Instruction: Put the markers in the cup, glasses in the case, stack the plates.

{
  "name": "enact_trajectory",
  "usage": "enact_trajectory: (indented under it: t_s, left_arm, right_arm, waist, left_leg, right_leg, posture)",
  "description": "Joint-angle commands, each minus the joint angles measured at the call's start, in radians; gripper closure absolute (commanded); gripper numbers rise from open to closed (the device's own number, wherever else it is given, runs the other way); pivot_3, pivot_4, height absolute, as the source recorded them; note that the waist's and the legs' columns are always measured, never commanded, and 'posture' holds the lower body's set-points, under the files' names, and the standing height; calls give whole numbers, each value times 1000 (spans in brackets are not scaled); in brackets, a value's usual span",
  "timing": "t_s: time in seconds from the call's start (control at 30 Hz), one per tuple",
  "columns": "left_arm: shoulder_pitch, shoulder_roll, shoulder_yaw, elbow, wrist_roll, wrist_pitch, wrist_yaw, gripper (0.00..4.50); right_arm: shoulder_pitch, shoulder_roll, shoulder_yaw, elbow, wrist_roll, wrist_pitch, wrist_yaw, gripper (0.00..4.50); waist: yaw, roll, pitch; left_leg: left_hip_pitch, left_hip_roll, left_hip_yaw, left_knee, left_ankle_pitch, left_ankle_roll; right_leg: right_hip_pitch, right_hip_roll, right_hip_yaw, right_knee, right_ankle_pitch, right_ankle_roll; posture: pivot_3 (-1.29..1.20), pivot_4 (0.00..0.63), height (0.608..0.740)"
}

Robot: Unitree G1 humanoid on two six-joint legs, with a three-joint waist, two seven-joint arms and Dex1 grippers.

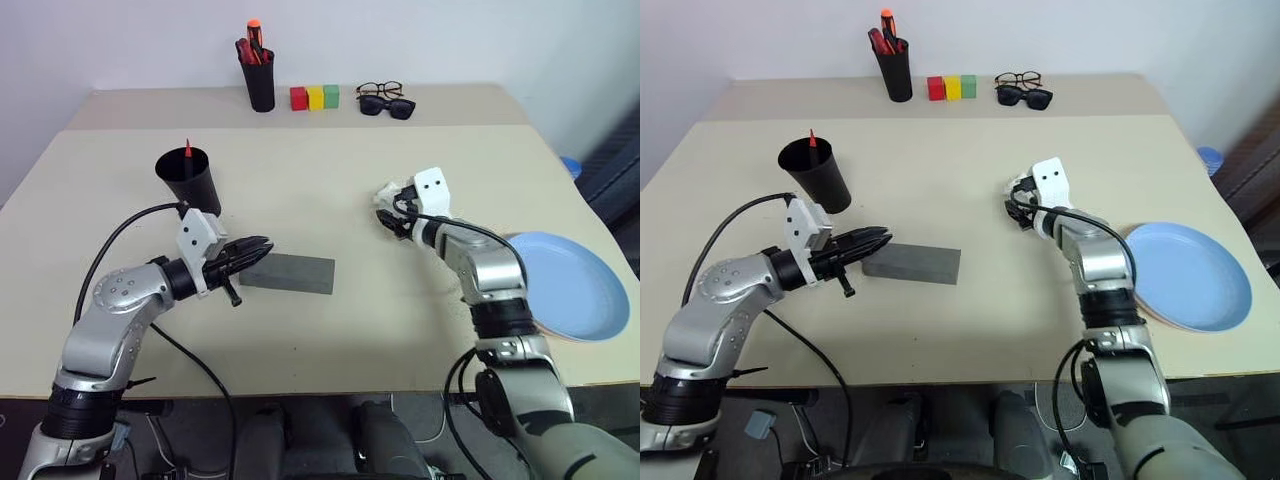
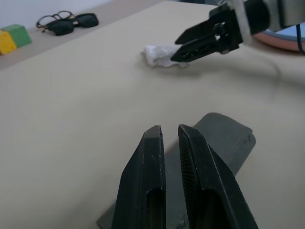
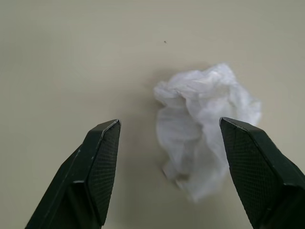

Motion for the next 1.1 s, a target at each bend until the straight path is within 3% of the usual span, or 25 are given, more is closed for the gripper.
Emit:
enact_trajectory:
  t_s: [0.03,0.2,0.23,0.33,0.47,0.57,0.73,0.87,0.97,1.1]
  left_arm:
    - [25,6,41,-72,-22,9,27,4024]
    - [42,4,42,-100,-29,20,50,4024]
    - [42,3,41,-103,-31,22,54,4024]
    - [37,1,34,-101,-32,22,59,4024]
    - [20,-1,20,-88,-33,18,56,4024]
    - [16,-4,8,-81,-33,15,49,4024]
    - [-21,-12,-25,-50,-34,14,15,4024]
    - [-79,-15,-60,23,-27,-4,-36,4024]
    - [-116,-21,-82,74,-22,-20,-75,4024]
    - [-157,-42,-104,137,-2,-45,-93,4024]
  right_arm:
    - [-60,0,-3,140,-41,-91,-80,1158]
    - [-75,-6,26,219,-67,-166,-88,1158]
    - [-72,-7,28,218,-69,-170,-86,1382]
    - [-52,-18,47,190,-81,-172,-78,2450]
    - [-23,-37,49,106,-86,-146,-75,4481]
    - [5,-57,37,17,-83,-113,-76,4481]
    - [135,-191,-26,-319,-62,20,-23,4481]
    - [341,-387,-184,-651,-9,180,90,4481]
    - [498,-506,-321,-779,10,307,154,4481]
    - [658,-551,-410,-811,28,371,189,4481]
  waist:
    - [3,0,0]
    - [1,0,0]
    - [0,0,0]
    - [-1,0,0]
    - [2,0,0]
    - [3,1,0]
    - [8,1,0]
    - [17,2,0]
    - [10,2,0]
    - [1,2,-1]
  left_leg:
    - [0,0,0,0,0,0]
    - [0,0,0,0,0,0]
    - [0,0,0,0,0,0]
    - [0,0,0,0,0,0]
    - [0,0,0,0,0,0]
    - [0,0,0,0,0,0]
    - [-2,0,-1,0,0,0]
    - [-4,0,-1,1,0,0]
    - [-4,0,-1,1,0,0]
    - [-2,1,0,1,0,0]
  right_leg:
    - [0,0,0,0,0,0]
    - [0,1,0,1,0,0]
    - [0,1,0,1,0,0]
    - [0,2,0,1,0,0]
    - [0,1,0,1,0,0]
    - [0,1,0,1,0,0]
    - [-2,1,0,1,0,0]
    - [-1,1,-3,-1,0,0]
    - [-1,1,-3,-1,0,0]
    - [0,3,-2,-1,0,0]
  posture:
    - [0,150,740]
    - [0,150,740]
    - [0,150,740]
    - [0,150,740]
    - [0,150,740]
    - [0,150,740]
    - [0,150,740]
    - [0,150,740]
    - [0,150,740]
    - [0,150,740]
